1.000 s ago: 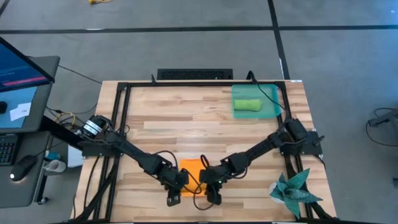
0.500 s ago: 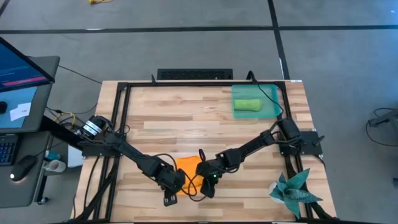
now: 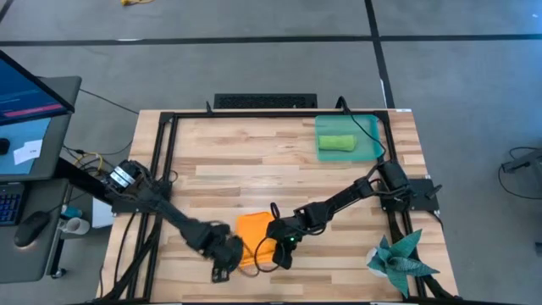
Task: Roll microfiber towels into tight, uniform cylinder then place into a basket
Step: Roll the orange microfiber towel
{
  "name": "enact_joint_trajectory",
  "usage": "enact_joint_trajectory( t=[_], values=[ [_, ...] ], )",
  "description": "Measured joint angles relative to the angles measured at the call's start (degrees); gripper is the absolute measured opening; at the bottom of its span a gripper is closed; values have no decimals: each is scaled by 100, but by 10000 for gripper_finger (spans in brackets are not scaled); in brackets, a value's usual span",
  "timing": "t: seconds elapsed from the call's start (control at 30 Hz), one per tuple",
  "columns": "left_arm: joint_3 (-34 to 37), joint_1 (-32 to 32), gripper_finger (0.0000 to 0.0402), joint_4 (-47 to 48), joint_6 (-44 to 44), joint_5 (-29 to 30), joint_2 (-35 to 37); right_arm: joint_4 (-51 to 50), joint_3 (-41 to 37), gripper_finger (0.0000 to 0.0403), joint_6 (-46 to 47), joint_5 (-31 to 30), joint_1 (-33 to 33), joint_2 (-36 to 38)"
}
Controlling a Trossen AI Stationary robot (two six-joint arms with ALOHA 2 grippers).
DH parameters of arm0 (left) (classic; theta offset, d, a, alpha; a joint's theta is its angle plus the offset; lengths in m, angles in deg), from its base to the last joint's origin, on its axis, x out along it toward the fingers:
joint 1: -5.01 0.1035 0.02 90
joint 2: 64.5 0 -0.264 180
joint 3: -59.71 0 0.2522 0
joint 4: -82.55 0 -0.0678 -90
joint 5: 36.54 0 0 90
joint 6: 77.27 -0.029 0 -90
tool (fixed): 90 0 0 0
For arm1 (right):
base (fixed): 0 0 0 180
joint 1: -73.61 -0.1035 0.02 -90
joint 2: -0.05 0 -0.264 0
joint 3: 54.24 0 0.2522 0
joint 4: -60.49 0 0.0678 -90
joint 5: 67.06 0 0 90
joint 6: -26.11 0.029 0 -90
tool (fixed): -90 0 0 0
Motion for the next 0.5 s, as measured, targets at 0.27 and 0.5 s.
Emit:
enact_joint_trajectory(
  t=[0.27,0.5],
  values=[
    [-11,-948,69,-1568,-1048,1045,4,17,0,9,-2,0,4,0],
    [13,-676,49,-1664,-1662,1750,-3,17,0,13,37,0,7,0]
  ],
)
